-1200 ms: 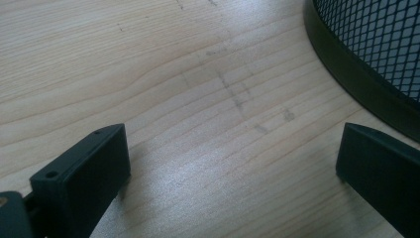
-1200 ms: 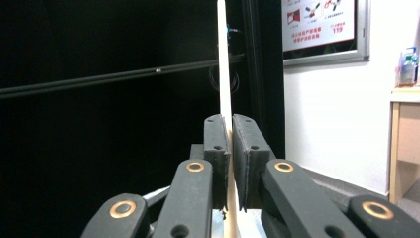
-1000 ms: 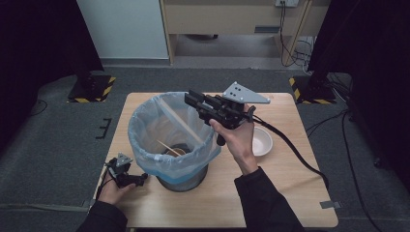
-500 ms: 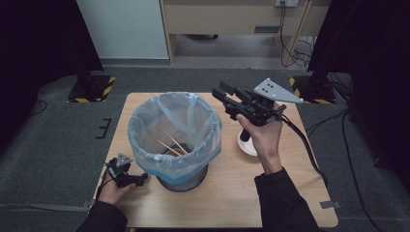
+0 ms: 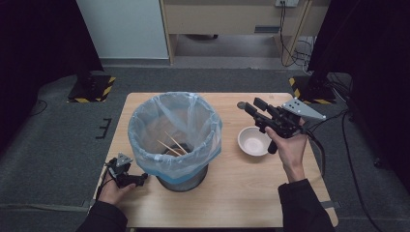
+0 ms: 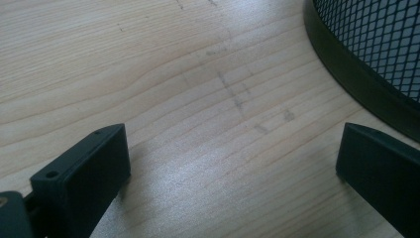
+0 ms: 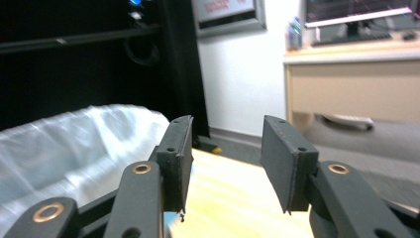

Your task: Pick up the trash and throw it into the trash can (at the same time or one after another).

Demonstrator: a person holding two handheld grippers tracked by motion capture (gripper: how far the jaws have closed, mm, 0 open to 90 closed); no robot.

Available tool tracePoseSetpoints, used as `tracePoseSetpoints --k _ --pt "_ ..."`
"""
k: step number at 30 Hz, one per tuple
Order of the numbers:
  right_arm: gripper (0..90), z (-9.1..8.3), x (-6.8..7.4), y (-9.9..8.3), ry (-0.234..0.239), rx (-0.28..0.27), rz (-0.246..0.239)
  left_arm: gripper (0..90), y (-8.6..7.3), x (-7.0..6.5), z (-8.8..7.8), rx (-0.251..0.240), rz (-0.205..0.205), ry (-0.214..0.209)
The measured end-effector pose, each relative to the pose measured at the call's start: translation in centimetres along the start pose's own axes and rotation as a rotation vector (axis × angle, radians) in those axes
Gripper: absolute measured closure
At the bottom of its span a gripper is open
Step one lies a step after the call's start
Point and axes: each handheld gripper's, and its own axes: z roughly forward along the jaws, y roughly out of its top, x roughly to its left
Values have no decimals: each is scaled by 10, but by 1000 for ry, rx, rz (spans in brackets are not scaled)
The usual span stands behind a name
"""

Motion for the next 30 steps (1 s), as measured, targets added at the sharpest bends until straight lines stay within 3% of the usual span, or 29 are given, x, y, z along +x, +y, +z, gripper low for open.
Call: tracePoseSetpoints --k 5,10,16,22,30 --pt "512 -2 -27 -28 -65 83 14 0 0 0 0 0 0 0" --pt "478 -2 -48 -45 -119 126 24 0 0 0 0 0 0 0" --pt "398 0 -70 -70 -218 208 -2 0 0 0 0 0 0 0" --pt "350 1 -93 -94 -267 272 11 0 0 0 0 0 0 0" --pt "362 3 -116 -130 -333 403 22 0 0 0 0 0 0 0"
